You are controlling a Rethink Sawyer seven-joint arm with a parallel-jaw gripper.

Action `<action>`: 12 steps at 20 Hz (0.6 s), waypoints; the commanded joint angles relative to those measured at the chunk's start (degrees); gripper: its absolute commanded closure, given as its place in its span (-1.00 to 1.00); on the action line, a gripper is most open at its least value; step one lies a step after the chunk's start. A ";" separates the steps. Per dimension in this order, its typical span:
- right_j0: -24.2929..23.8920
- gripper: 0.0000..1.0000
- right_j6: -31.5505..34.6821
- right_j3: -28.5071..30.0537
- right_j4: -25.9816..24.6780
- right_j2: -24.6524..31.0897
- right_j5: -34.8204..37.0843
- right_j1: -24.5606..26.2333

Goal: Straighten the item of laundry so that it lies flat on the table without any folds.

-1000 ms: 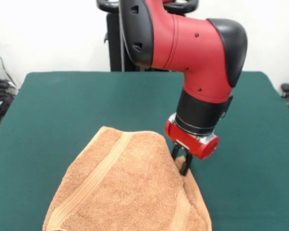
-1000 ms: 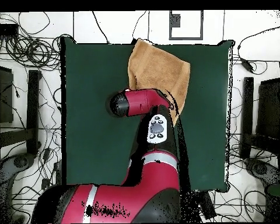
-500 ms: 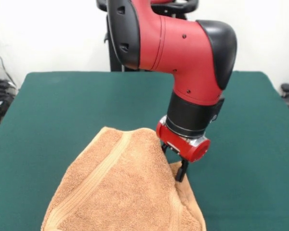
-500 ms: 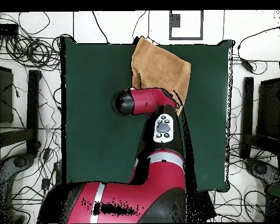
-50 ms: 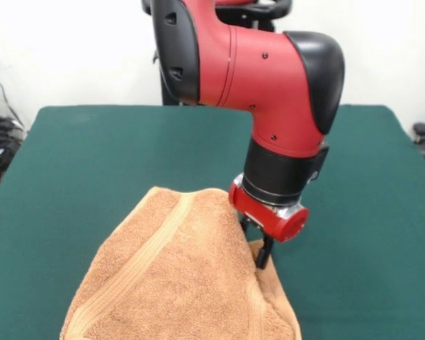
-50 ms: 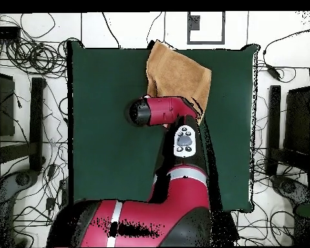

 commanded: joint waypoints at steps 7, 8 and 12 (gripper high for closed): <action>1.47 1.00 -2.83 -5.61 -3.49 1.87 0.07 9.50; 1.32 1.00 -3.11 -5.42 -3.24 2.21 0.59 9.24; 0.84 1.00 -4.14 -4.97 -2.14 3.28 3.37 8.04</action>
